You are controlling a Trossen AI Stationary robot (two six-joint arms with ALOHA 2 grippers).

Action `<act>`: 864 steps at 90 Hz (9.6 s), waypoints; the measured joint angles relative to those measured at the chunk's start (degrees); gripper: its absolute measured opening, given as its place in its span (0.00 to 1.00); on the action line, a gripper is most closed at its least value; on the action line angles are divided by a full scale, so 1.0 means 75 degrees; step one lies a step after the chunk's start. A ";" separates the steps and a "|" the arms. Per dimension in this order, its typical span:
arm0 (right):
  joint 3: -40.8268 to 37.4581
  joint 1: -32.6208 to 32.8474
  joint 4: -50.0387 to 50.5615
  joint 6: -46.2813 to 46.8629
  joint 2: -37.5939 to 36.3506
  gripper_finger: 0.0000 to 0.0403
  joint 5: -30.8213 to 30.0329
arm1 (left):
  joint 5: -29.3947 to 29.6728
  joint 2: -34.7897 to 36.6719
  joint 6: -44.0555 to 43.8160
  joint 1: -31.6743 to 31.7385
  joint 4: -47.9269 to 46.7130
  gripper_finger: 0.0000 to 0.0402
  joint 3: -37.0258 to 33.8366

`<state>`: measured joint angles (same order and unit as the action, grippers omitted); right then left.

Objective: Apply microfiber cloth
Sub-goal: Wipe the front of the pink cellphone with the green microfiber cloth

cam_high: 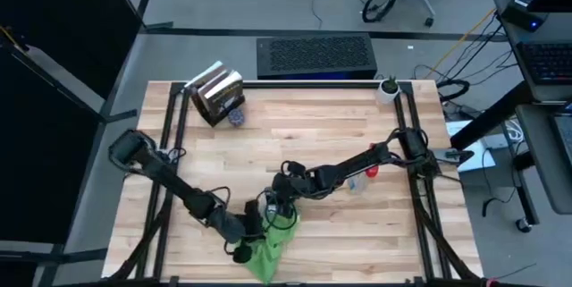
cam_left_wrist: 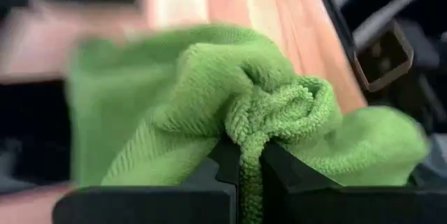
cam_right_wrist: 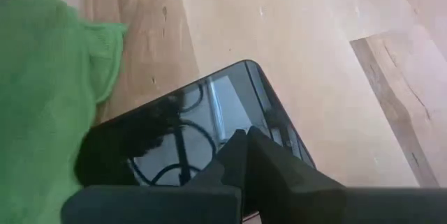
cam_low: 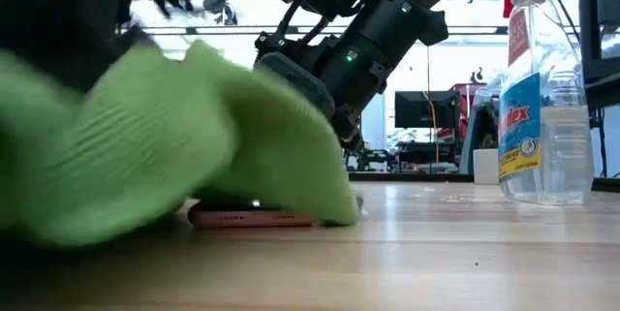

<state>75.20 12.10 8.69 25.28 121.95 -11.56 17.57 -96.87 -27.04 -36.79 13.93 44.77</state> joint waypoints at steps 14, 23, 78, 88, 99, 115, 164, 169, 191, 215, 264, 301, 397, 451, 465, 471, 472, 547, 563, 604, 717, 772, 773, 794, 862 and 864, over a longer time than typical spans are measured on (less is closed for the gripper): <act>0.0000 0.0000 -0.0026 -0.0001 0.0000 0.00 -0.0004 | 0.0750 0.0397 0.0510 0.0144 -0.0239 0.00 0.0006; 0.0000 0.0000 -0.0029 -0.0046 0.0000 0.00 -0.0004 | 0.0828 0.0283 0.0701 0.0354 -0.0064 0.00 -0.0010; -0.0003 0.0015 -0.0102 -0.0396 0.0003 0.00 0.0051 | 0.0293 -0.1529 0.1249 0.1273 0.3267 0.00 -0.0714; -0.0003 0.0012 -0.0118 -0.0402 0.0003 0.00 0.0068 | 0.0521 -0.1783 0.1035 0.1344 0.3367 0.00 -0.0698; -0.0003 0.0012 -0.0177 -0.0404 0.0003 0.00 0.0082 | 0.0645 -0.1821 0.0905 0.1399 0.3368 0.00 -0.0691; -0.0003 0.0015 -0.0211 -0.0455 0.0003 0.00 0.0111 | 0.0901 -0.1823 0.1024 0.1404 0.3328 0.00 -0.0691; 0.0000 -0.0121 -0.0364 -0.0970 0.0006 0.00 0.0342 | -0.1475 -0.2088 -0.0313 0.1133 0.2992 0.00 -0.0364; 0.0003 -0.0128 -0.0382 -0.1095 0.0006 0.00 0.0335 | -0.2267 -0.1876 -0.0738 0.1025 0.2487 0.00 -0.0367; 0.0000 -0.0154 -0.0509 -0.1289 0.0015 0.00 0.0252 | -0.1375 0.0383 -0.0556 0.0391 0.0040 0.00 -0.0424; 0.0000 -0.0152 -0.0558 -0.1314 0.0012 0.00 0.0206 | 0.1923 0.1364 0.0108 0.0641 -0.1666 0.00 -0.0438; -0.0015 -0.0110 -0.1046 -0.0992 0.0041 0.00 0.0099 | 0.0861 -0.0915 0.0724 0.0961 0.0566 0.00 -0.0443; -0.0015 -0.0028 -0.0213 -0.1226 -0.1652 0.00 0.0159 | 0.0664 0.0492 0.0655 0.0631 -0.0320 0.00 -0.0341; -0.0006 0.1338 -0.2833 -0.0660 0.0356 0.00 -0.0450 | 0.2069 0.2545 0.2041 0.1611 -0.2476 0.00 -0.0187; 0.0003 0.1430 -0.3047 -0.0838 0.0397 0.00 -0.0636 | 0.0879 0.0216 0.2066 0.1731 -0.0810 0.00 -0.0187; 0.0003 0.1385 -0.3483 -0.0772 0.0714 0.00 -0.0691 | 0.0576 0.0037 0.2109 0.1816 -0.0355 0.00 -0.0187; 0.0015 0.1428 -0.3542 -0.0566 0.0848 0.00 -0.0727 | 0.0389 -0.0028 0.2120 0.1873 -0.0370 0.00 -0.0187; 0.0019 0.1438 -0.3562 -0.0525 0.0869 0.00 -0.0740 | 0.0379 -0.0042 0.2122 0.1885 -0.0389 0.00 -0.0187; 0.0015 0.1451 -0.3425 -0.0318 0.1035 0.00 -0.0643 | -0.2180 -0.1034 0.2053 0.2624 0.0072 0.00 -0.0151; 0.0009 0.1489 -0.3449 -0.0256 0.1035 0.00 -0.0669 | -0.1316 -0.1309 0.2007 0.2874 0.0211 0.00 -0.0117; 0.0017 0.1488 -0.3440 -0.0284 0.1039 0.00 -0.0618 | -0.0194 -0.0078 0.0735 0.2714 -0.0807 0.00 -0.0235; 0.0003 0.1431 -0.3407 -0.0242 0.1035 0.00 -0.0661 | -0.0046 0.0992 0.1285 0.2446 -0.1877 0.00 -0.0357; 0.0003 0.1408 -0.3416 -0.0223 0.1035 0.00 -0.0610 | -0.0495 -0.1182 0.1690 0.2514 0.0579 0.00 -0.0394; 0.0003 0.1408 -0.3416 -0.0219 0.1035 0.00 -0.0608 | -0.0417 -0.1197 0.1683 0.2533 0.0565 0.00 -0.0392; 0.0003 0.1411 -0.3429 -0.0131 0.1035 0.00 -0.0618 | 0.1545 -0.1197 0.1619 0.3106 -0.0766 0.00 -0.0385; 0.0003 0.1396 -0.3456 -0.0227 0.1037 0.00 -0.0640 | -0.0867 0.0349 0.1414 0.1838 -0.1503 0.00 -0.0452; 0.0003 0.1395 -0.3456 -0.0227 0.1037 0.00 -0.0639 | -0.0942 0.0235 0.1455 0.1838 -0.1257 0.00 -0.0452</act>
<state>75.22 22.56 -17.23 23.57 129.73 -16.35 10.51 -95.11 -16.13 -23.00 4.50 41.39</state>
